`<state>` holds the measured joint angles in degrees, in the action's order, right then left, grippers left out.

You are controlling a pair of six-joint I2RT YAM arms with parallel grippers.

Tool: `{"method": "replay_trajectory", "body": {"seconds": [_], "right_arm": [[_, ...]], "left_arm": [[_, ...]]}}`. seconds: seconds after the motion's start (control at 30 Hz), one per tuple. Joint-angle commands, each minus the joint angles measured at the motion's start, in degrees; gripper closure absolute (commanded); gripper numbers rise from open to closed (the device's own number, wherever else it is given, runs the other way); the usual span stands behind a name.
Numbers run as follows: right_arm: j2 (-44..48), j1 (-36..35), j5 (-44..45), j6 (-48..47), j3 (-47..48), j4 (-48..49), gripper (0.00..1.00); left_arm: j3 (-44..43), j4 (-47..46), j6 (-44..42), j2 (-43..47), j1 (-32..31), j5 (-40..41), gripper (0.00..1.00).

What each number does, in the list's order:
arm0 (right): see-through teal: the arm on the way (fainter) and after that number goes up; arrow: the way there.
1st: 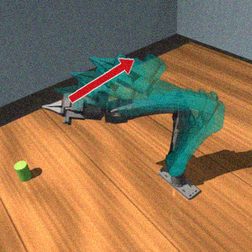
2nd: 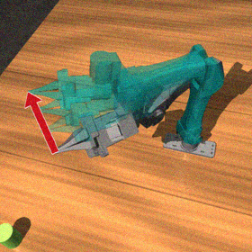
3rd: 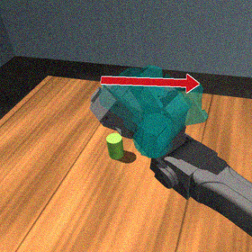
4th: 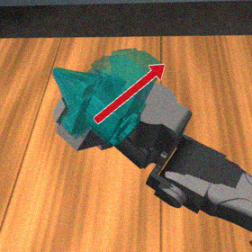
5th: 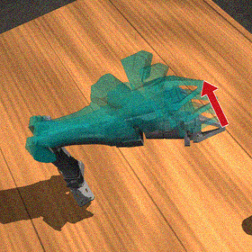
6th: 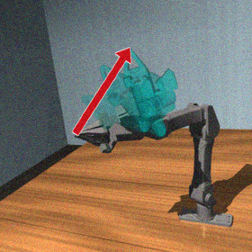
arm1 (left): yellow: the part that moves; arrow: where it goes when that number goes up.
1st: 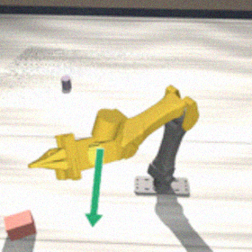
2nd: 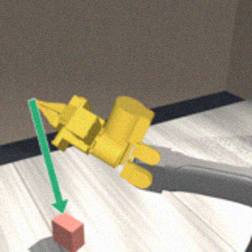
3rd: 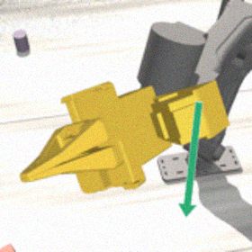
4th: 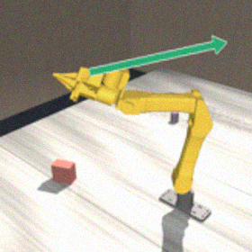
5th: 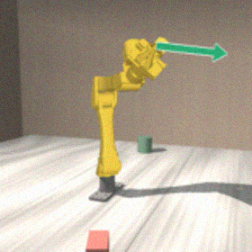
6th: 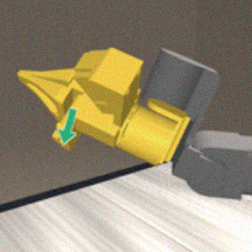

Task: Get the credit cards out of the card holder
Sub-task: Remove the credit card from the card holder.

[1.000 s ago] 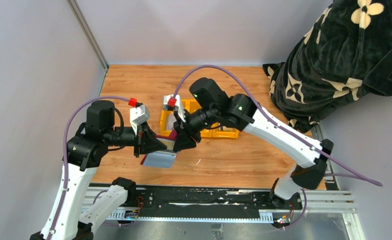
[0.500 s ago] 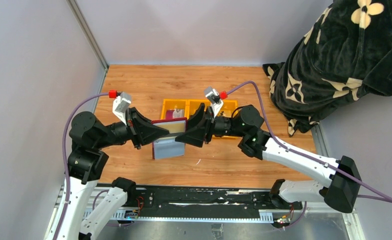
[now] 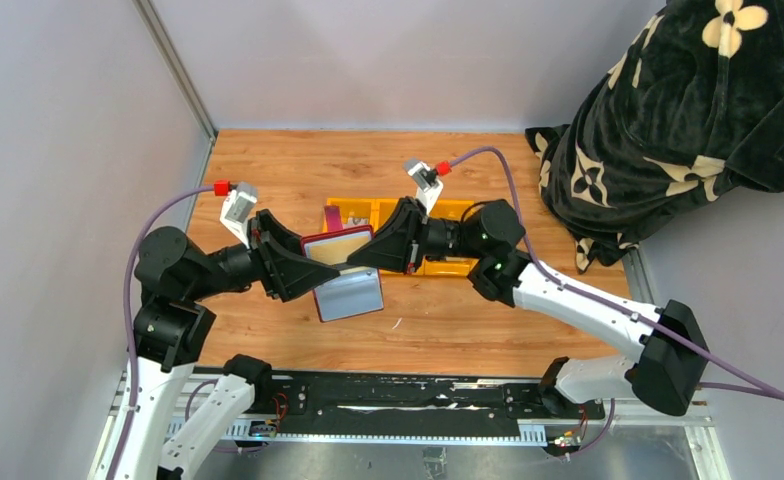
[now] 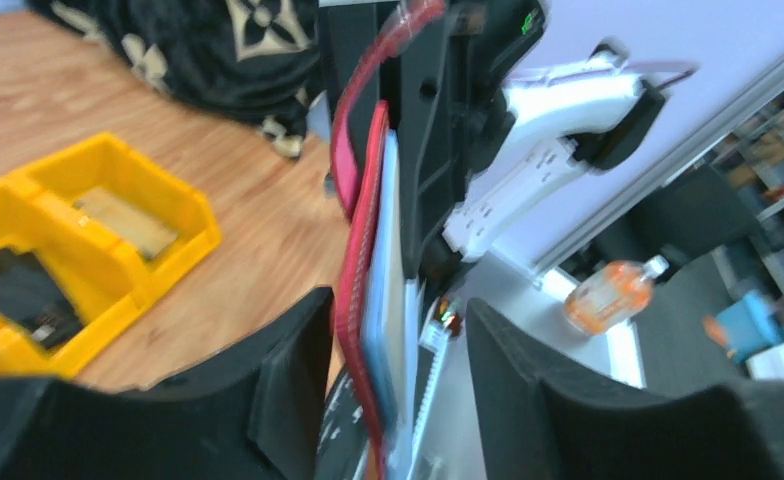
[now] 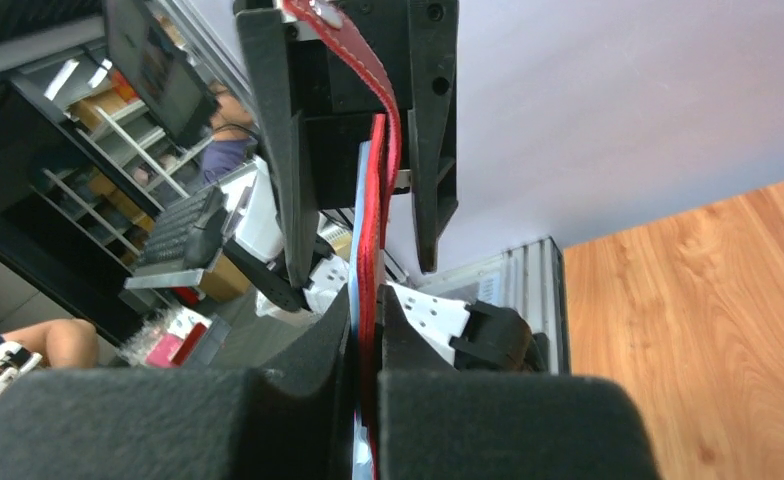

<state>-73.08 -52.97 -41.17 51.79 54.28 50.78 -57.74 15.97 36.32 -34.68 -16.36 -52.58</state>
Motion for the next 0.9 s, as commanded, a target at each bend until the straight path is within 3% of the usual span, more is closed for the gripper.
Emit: {"method": "replay_trajectory", "body": {"seconds": [0.0, 0.17, 0.37, 0.57, 0.87], "right_arm": [[1.9, 2.1, -8.6, -7.5, 9.5, -23.0, 1.00], [-1.7, 2.1, -12.5, -26.4, 23.8, -56.1, 1.00], [-7.9, -0.1, -13.4, -40.8, 35.0, -78.9, 1.00], [-14.2, -4.8, -10.6, -48.5, 45.0, -90.4, 1.00], [-15.7, -5.2, -11.6, -50.2, 49.5, -92.3, 1.00]], "left_arm": [[-3.2, 11.6, -8.3, -2.4, -0.3, -3.4, 0.40], [-8.5, 24.7, -19.1, -7.1, -0.3, -8.3, 0.40], [-9.4, 29.3, -24.5, -9.7, -0.3, -11.6, 0.44], [-7.3, 29.4, -24.7, -10.4, -0.3, -13.4, 0.57], [-1.0, 29.6, -26.7, -7.5, -0.3, -13.0, 0.87]]}}
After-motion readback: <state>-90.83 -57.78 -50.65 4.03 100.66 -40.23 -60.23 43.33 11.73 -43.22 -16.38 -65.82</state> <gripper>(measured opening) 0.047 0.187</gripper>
